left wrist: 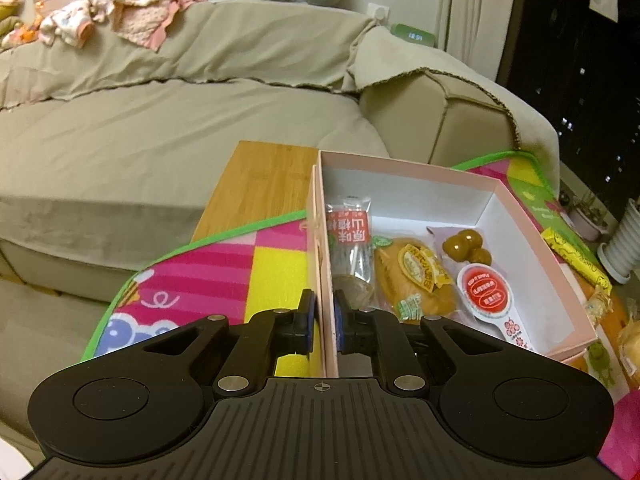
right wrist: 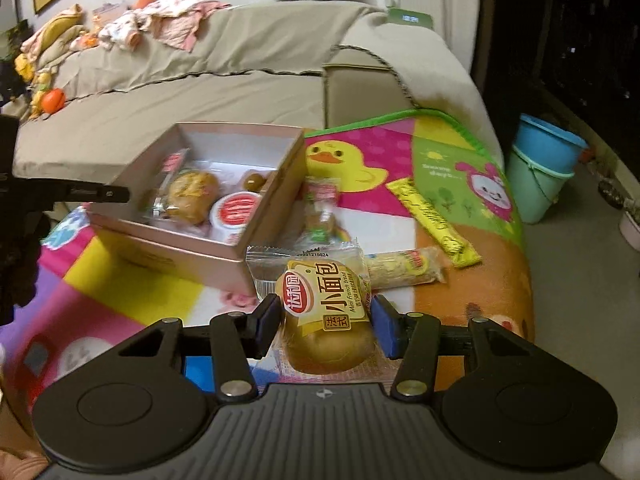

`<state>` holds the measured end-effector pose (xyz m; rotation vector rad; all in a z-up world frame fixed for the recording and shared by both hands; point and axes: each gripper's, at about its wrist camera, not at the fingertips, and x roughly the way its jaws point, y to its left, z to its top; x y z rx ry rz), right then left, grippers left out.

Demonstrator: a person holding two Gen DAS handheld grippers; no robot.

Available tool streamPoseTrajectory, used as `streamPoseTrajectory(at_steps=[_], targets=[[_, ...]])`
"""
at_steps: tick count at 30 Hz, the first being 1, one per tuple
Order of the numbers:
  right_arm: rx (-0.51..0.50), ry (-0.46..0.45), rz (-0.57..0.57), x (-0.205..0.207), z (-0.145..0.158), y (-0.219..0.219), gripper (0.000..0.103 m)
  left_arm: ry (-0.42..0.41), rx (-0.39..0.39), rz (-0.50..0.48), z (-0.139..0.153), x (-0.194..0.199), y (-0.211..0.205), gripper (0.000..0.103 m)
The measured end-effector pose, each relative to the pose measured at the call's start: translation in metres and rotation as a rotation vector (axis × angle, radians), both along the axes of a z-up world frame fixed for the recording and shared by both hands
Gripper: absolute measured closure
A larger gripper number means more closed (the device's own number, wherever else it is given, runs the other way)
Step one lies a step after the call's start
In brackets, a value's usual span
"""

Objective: Organize objects
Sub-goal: 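Grasp the wrapped bun with the right tool and drop it in the box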

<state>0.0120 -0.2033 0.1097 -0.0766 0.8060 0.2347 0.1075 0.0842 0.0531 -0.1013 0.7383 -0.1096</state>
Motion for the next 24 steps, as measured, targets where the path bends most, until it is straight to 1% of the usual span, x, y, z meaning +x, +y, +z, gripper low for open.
streamPoseTrajectory(at_steps=[4, 8, 11, 13, 14, 15, 17, 18, 20, 24], targets=[[0.062, -0.038, 0.041, 0.001, 0.021, 0.012, 0.054, -0.002, 0.002, -0.003, -0.001, 0.0, -0.001, 0.091], [0.104, -0.131, 0.113, 0.019, 0.063, 0.034, 0.054, 0.003, -0.005, -0.002, -0.001, 0.0, -0.001, 0.091], [0.085, -0.227, 0.186, 0.045, 0.097, 0.061, 0.054, 0.012, -0.013, 0.002, 0.0, 0.002, 0.0, 0.091], [0.072, -0.277, 0.217, 0.068, 0.112, 0.083, 0.053, 0.016, -0.013, 0.004, 0.0, 0.003, 0.001, 0.091], [0.06, -0.294, 0.239, 0.081, 0.115, 0.094, 0.051, 0.018, -0.015, 0.004, 0.0, 0.002, 0.001, 0.091], [0.043, -0.314, 0.242, 0.091, 0.116, 0.104, 0.046, 0.018, -0.017, 0.004, 0.0, 0.002, 0.002, 0.091], [0.008, -0.312, 0.228, 0.105, 0.109, 0.116, 0.045, 0.016, -0.017, 0.001, -0.001, 0.001, 0.002, 0.091], [0.017, -0.291, 0.228, 0.107, 0.104, 0.117, 0.045, 0.015, -0.017, 0.0, -0.002, 0.0, 0.002, 0.091], [0.055, -0.244, 0.222, 0.105, 0.092, 0.107, 0.045, 0.011, -0.014, -0.003, -0.003, 0.0, 0.003, 0.091], [0.045, -0.188, 0.15, 0.081, 0.061, 0.071, 0.041, 0.012, -0.016, -0.005, -0.005, 0.002, 0.003, 0.09]])
